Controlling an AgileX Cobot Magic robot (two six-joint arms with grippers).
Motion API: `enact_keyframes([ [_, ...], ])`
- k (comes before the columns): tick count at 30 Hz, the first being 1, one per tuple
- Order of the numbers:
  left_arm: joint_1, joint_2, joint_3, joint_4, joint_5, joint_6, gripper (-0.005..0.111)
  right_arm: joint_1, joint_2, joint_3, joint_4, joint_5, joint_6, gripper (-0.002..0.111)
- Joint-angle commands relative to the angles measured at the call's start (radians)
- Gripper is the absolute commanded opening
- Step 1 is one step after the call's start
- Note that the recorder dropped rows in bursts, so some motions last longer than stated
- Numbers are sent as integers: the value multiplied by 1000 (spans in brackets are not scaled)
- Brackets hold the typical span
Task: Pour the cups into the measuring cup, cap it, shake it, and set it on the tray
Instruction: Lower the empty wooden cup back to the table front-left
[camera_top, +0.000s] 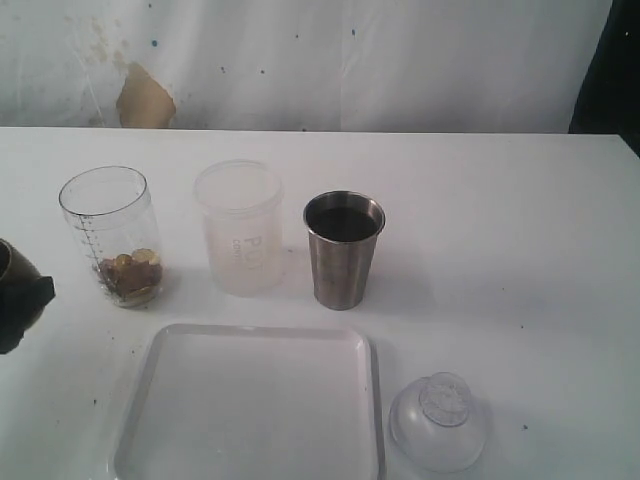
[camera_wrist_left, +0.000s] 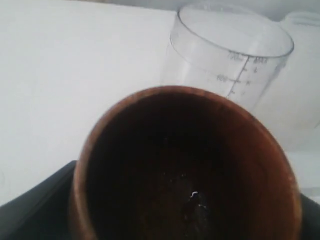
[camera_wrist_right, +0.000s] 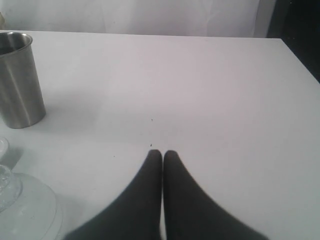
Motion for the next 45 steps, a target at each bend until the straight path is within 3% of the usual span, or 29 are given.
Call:
enact_keyframes([
  [1,-3,80,11,22,-54,4,0,-6,-4,7,-1,0,-3,0],
  [4,-8,156,11,69,-112,29,0,-6,-4,7,-1,0,-3,0],
  [6,-54,225,11,47,-147,122,6,-1,-4,7,-1,0,-3,0],
  [8,-102,270,11,0,-149,174,22,10,-4,7,-1,0,-3,0],
  [9,-115,288,11,-24,-157,199,36,14,-4,7,-1,0,-3,0],
  [16,-117,297,11,-149,-152,160,98,16,-4,7,-1,0,-3,0],
  [18,-117,295,11,-144,-122,151,105,16,-4,7,-1,0,-3,0],
  [22,-117,289,11,-89,-161,105,105,16,-4,7,-1,0,-3,0],
  [28,-117,205,13,-32,-109,8,105,16,-4,7,-1,0,-3,0],
  [34,-117,56,13,17,-1,-140,105,16,-4,7,-1,0,-3,0],
  [41,-117,-148,13,-27,23,-291,105,16,-4,7,-1,0,-3,0],
  [43,-117,-202,13,-45,12,-376,101,16,-4,7,-1,0,-3,0],
  [45,-117,-268,13,-45,24,-424,85,20,-4,7,-1,0,-3,0],
])
